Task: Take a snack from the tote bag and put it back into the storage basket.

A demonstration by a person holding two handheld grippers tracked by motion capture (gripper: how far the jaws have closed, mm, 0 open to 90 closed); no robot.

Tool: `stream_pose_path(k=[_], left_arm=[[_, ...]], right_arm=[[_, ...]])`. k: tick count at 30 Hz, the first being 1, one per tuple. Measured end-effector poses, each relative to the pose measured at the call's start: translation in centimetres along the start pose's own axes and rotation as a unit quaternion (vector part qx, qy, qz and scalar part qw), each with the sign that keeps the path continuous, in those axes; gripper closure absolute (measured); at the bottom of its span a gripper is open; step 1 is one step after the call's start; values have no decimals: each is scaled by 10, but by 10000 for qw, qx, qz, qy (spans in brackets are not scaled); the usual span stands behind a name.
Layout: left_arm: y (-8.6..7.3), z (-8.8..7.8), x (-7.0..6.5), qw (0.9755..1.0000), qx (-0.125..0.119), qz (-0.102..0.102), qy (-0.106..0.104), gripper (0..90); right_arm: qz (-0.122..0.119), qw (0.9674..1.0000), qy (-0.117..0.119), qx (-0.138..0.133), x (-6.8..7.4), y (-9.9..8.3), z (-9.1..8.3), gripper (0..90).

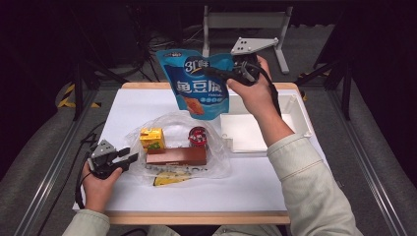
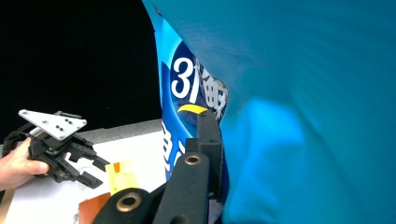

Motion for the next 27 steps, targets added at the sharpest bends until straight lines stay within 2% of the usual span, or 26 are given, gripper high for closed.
stream_pose_path(k=[12,27], left_arm=[[0,1,0,10000,15,-3,-14,550],[-1,1,-1,10000,18,11,-28,538]], right_arm=[[118,9993,-352,39,-20,-11,-35,899],[238,9973,-679,117,-40,-26,-66,898]])
Point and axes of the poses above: each handheld gripper's, and its own axes: z roughly forward along the jaws, y roughly out of its top, x roughly to its left, the point moved 4 cm from there along z, roughly forward along the jaws, and after that the axes turned 8 degrees about x, right-handed, at the moved point
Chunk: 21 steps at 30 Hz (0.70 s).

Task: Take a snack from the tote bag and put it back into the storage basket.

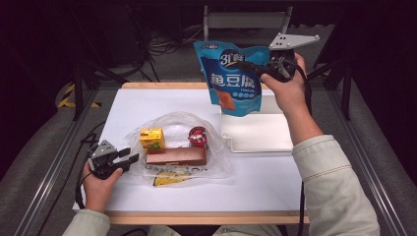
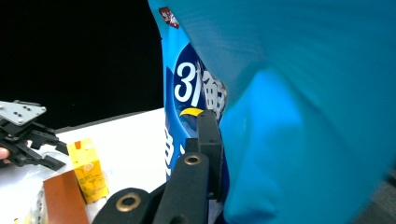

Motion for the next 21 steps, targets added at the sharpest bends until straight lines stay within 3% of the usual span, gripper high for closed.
stream_pose_path(k=[21], left_arm=[[0,0,0,10000,-5,-17,-2,509]], right_arm=[[178,9992,-363,79,-25,-21,-24,898]])
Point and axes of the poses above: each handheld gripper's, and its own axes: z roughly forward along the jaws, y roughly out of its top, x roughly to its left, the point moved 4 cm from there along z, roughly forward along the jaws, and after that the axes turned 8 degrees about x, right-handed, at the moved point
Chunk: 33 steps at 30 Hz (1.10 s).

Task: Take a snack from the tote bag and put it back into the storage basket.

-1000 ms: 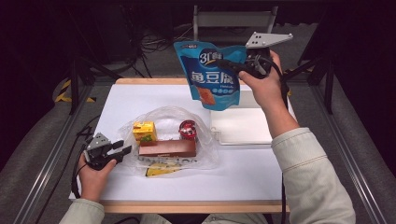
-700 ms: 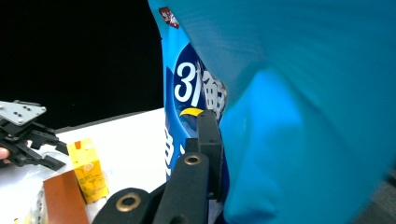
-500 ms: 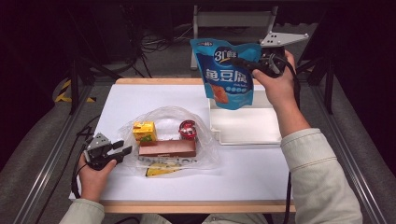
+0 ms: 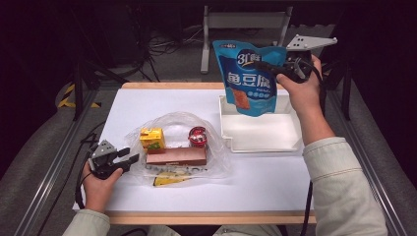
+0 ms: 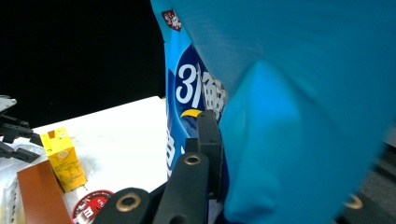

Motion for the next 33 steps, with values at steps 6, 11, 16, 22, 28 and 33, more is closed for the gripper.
stream_pose_path(k=[6,11,16,22,28,33], left_arm=[[0,0,0,10000,-8,3,-6,510],[0,-1,0,10000,-11,0,-18,509],[0,-1,0,10000,-9,9,-15,509],[0,-1,1,10000,-9,11,-3,510],[0,-1,1,10000,-3,7,3,510],[0,-1,1,10000,1,7,3,509]], right_arm=[[123,9999,-98,-20,-11,-10,-5,898],[203,9996,-198,15,-20,-18,-7,898],[251,9994,-215,31,-25,-25,-6,898],[326,9992,-212,56,-29,-33,-2,898],[419,9989,-183,127,-32,-43,6,898],[481,9986,-160,163,-33,-50,12,898]])
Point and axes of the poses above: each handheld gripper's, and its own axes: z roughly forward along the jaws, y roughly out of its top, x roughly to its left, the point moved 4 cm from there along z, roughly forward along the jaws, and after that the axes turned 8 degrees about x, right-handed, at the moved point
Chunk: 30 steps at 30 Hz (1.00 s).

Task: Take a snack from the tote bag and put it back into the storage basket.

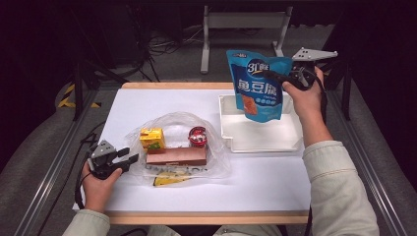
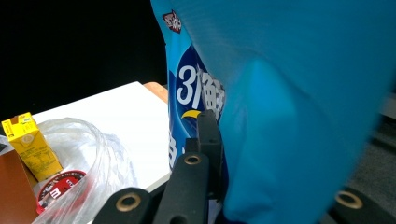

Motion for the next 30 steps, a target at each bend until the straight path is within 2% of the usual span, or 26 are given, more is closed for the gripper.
stream_pose_path(k=[30], left_arm=[[0,-1,0,10000,17,3,56,516]], right_arm=[[141,9996,-41,243,-7,-23,29,894]])
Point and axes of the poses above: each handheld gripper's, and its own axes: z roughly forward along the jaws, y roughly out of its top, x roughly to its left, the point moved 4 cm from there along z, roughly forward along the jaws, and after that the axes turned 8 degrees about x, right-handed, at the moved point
